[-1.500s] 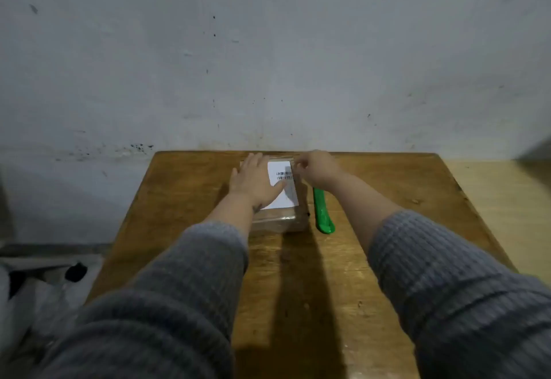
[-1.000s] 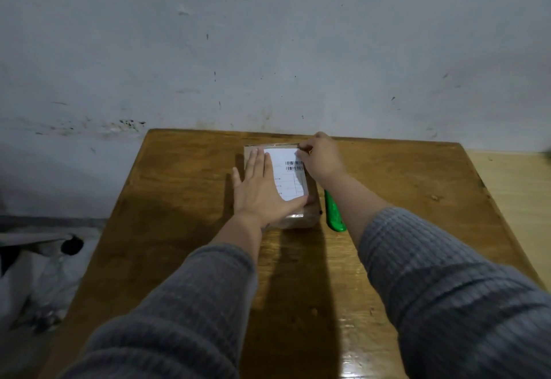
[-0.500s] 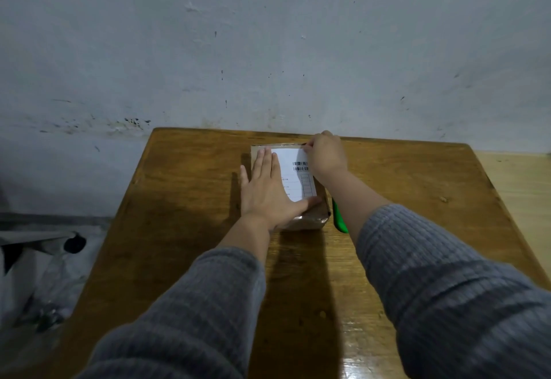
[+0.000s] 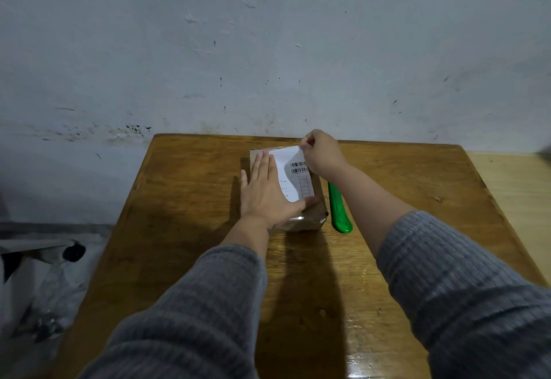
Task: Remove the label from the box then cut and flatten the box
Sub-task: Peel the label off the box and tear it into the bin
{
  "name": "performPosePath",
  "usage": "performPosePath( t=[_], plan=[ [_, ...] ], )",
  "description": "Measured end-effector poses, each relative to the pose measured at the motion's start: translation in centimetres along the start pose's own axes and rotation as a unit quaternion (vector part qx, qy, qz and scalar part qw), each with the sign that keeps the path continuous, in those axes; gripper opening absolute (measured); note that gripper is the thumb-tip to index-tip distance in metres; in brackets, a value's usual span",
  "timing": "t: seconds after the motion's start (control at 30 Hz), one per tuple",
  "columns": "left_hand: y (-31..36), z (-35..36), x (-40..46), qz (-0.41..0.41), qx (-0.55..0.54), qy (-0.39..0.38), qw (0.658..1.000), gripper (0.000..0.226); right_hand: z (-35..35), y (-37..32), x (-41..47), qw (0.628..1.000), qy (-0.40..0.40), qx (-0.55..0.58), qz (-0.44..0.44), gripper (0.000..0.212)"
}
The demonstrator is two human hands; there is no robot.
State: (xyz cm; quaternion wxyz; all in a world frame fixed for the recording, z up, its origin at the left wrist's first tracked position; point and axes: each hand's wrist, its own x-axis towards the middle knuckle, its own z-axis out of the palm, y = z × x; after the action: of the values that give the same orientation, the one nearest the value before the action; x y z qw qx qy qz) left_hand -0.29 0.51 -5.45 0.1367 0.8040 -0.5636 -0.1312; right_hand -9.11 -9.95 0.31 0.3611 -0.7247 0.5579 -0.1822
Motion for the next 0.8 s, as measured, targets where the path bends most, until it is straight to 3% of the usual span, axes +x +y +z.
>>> performPosePath(
  t=[0.1, 0.2, 0.43, 0.8],
  plan=[
    [-0.3, 0.0, -0.1, 0.006, -0.046, 0.02, 0.999, 0.122, 0.1, 0.7, 0.2, 0.998, 0.019, 0.067, 0.003, 0.008],
    [-0.5, -0.4, -0.1, 0.009, -0.093, 0.029, 0.995, 0.122, 0.3, 0.8, 0.3, 0.999, 0.004, 0.042, -0.02, 0.012],
    [-2.6, -1.2, -1.5, 0.025, 0.025, -0.047, 0.998, 0.13, 1.0, 0.9, 0.4, 0.996, 0.005, -0.079, -0.039, 0.014],
    [-3.0, -0.6, -1.7, 0.03, 0.029, -0.026, 0.999, 0.129, -0.2, -0.8, 0.4, 0.999, -0.032, -0.008, 0.031, 0.017]
  ],
)
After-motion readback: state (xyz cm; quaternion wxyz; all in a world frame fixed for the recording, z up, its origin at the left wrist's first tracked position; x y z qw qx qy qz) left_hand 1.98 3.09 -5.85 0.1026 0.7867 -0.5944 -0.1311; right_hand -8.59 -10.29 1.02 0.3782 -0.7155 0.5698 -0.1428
